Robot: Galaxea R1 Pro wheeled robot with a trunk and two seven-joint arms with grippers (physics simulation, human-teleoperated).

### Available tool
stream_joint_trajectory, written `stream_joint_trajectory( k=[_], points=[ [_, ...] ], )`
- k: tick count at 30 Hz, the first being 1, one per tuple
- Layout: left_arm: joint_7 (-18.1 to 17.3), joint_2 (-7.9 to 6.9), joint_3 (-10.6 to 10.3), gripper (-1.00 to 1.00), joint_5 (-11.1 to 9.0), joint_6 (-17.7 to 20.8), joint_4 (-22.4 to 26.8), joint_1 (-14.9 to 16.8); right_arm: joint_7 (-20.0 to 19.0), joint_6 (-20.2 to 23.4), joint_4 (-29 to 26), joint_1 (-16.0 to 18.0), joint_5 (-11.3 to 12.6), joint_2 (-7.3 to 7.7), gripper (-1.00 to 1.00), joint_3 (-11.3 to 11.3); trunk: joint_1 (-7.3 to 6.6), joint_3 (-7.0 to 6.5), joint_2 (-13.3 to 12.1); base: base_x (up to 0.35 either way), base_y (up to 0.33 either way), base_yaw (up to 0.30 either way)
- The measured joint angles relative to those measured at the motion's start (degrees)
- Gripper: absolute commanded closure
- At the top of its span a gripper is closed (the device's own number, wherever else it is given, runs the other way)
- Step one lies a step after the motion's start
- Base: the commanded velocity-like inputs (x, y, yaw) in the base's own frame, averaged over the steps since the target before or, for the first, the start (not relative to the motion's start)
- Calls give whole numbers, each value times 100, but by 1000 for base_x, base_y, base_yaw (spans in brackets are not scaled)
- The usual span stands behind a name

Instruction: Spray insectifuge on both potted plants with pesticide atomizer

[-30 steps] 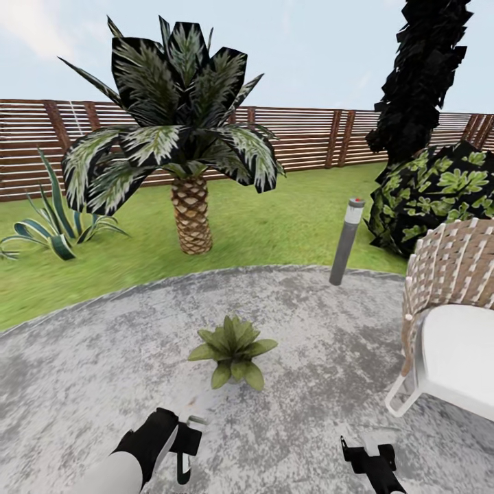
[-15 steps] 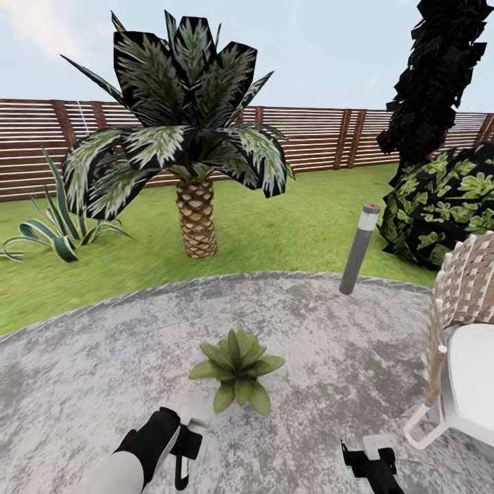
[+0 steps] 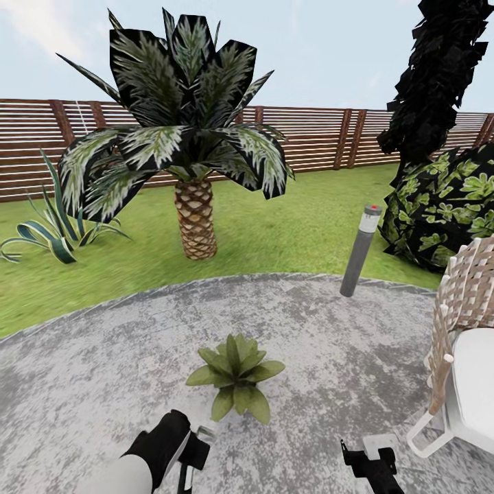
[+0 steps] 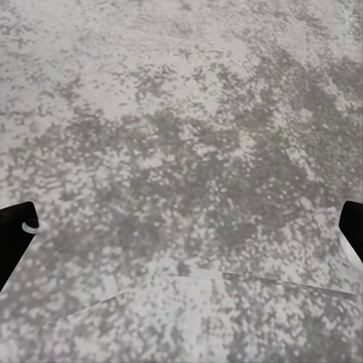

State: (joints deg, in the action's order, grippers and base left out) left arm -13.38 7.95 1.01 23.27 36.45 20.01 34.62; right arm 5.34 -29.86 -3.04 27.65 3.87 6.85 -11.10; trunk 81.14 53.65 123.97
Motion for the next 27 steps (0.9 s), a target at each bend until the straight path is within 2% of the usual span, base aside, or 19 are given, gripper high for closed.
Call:
stream_joint_trajectory(
  k=[8,16,19,23,27],
  points=[
    [17,-4,-7,100,14,23,197,-8,1,1,2,1,-2,0,-100,0,2,0,0,-53,-214,0],
    [20,8,-10,100,-23,37,204,35,-3,3,1,-4,4,-1,-100,1,0,0,0,-17,-19,86],
    [18,32,-3,100,-81,368,254,289,0,3,-4,-7,3,0,-100,0,0,-1,0,0,0,20],
    [13,43,2,100,-226,1093,298,700,0,3,-1,-8,3,0,-100,0,0,-1,0,0,0,3],
    [16,54,6,100,-252,1260,292,737,-1,3,-2,-8,3,0,-100,0,0,0,0,0,0,0]
  ],
)
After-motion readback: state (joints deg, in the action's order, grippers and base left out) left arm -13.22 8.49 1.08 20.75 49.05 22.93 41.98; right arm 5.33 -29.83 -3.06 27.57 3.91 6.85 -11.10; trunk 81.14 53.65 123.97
